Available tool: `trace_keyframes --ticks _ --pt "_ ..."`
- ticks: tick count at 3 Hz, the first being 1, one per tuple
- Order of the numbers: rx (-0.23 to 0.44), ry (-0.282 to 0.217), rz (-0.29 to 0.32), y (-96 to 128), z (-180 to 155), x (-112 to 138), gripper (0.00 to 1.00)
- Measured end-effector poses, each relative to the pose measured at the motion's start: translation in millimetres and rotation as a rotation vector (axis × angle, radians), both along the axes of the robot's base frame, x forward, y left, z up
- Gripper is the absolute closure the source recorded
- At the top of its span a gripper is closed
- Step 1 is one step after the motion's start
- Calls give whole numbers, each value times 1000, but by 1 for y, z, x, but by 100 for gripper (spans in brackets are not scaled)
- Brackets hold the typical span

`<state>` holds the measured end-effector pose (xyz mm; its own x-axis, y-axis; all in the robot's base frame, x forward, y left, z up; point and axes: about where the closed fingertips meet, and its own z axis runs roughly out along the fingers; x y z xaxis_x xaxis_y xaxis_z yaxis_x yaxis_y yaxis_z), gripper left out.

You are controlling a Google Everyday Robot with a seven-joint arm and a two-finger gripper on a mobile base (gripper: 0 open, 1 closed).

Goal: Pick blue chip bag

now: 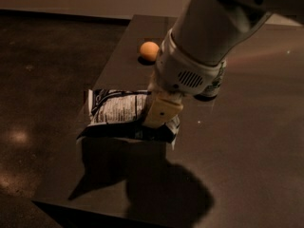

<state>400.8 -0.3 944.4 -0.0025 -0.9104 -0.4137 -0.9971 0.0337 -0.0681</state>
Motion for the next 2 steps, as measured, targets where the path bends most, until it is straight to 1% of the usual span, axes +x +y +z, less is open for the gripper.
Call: trace_keyframes --ticks 1,2 --pt "32 -3 33 -34 40 14 100" --pt "34 -5 34 -35 43 15 100"
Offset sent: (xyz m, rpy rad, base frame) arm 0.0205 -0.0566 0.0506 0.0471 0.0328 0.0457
